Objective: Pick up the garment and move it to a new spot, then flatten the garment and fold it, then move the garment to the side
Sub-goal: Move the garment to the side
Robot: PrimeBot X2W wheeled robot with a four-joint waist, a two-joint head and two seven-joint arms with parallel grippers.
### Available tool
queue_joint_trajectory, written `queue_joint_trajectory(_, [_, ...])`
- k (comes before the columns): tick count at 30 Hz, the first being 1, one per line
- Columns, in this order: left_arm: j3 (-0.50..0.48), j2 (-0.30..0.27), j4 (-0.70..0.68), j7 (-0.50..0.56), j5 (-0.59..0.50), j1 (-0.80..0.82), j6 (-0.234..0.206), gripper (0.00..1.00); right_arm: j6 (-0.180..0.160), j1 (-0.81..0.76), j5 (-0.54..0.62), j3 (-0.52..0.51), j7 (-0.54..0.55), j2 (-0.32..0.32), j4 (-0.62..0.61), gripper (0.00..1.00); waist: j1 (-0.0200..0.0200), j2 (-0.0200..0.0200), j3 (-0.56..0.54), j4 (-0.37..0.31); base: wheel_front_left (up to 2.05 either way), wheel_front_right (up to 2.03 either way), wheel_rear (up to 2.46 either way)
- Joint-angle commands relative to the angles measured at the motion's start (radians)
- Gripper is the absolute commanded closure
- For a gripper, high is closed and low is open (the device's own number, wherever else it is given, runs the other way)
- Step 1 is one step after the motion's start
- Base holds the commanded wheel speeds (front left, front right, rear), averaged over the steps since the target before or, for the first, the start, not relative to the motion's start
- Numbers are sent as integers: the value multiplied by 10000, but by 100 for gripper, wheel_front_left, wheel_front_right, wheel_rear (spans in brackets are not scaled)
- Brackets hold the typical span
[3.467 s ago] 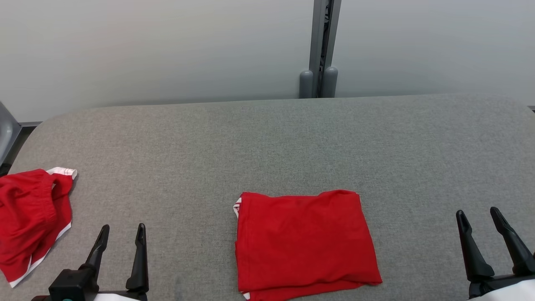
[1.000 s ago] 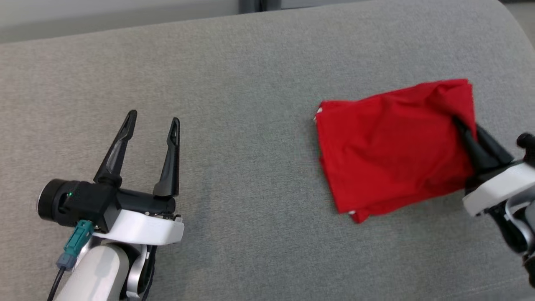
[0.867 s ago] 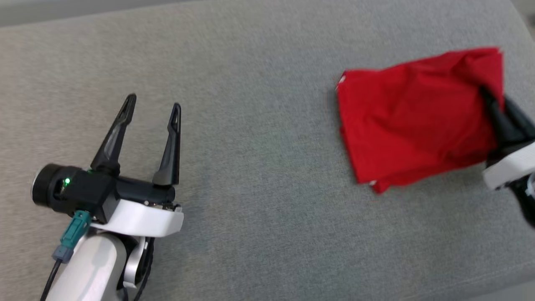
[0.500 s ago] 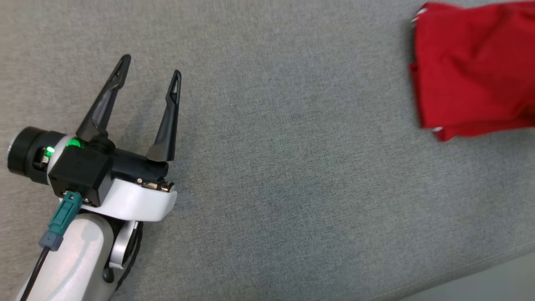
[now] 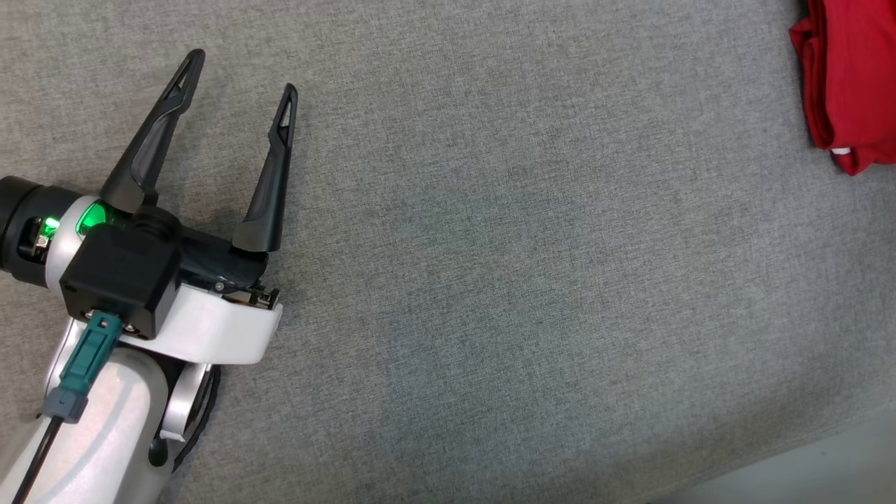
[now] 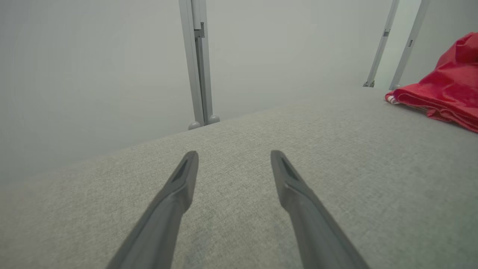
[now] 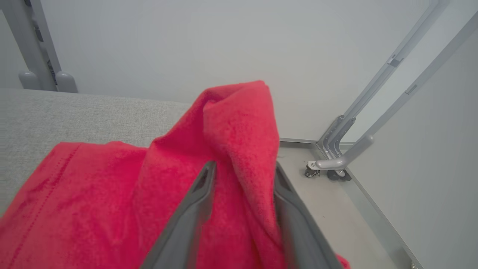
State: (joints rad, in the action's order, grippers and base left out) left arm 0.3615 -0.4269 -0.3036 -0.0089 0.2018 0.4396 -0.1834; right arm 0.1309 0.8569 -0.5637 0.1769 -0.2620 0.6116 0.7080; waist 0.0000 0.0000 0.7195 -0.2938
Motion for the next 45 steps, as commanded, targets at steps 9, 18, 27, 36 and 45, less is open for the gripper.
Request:
queue_joint_trajectory(9, [-28, -124, 50, 70, -1, 91, -110, 0, 0, -355, 482, -520, -29, -607, -314, 0, 0, 0, -166, -206, 0, 0, 0])
queue_joint_trajectory(18, [-85, 135, 484, -406, 368, -442, -237, 0, 0, -1451, 1124, -1566, -23, -1234, -1455, 0, 0, 0, -983, -115, 0, 0, 0])
queue_joint_trajectory(27, [-311, 494, 1264, -1127, 980, -1342, -516, 0, 0, -2868, 1453, -1871, -21, -2178, -2532, 0, 0, 0, -2218, 283, 0, 0, 0])
queue_joint_trajectory(36, [-539, 804, 2072, -1700, 1648, -2275, -636, 0, 0, -4290, 1751, -1532, -22, -3173, -3430, 0, 0, 0, -3420, 938, 0, 0, 0])
queue_joint_trajectory(45, [-796, 1069, 2732, -2137, 2219, -3162, -662, 0, 0, -5332, 2129, -1059, -23, -3615, -4178, 0, 0, 0, -4541, 1607, 0, 0, 0])
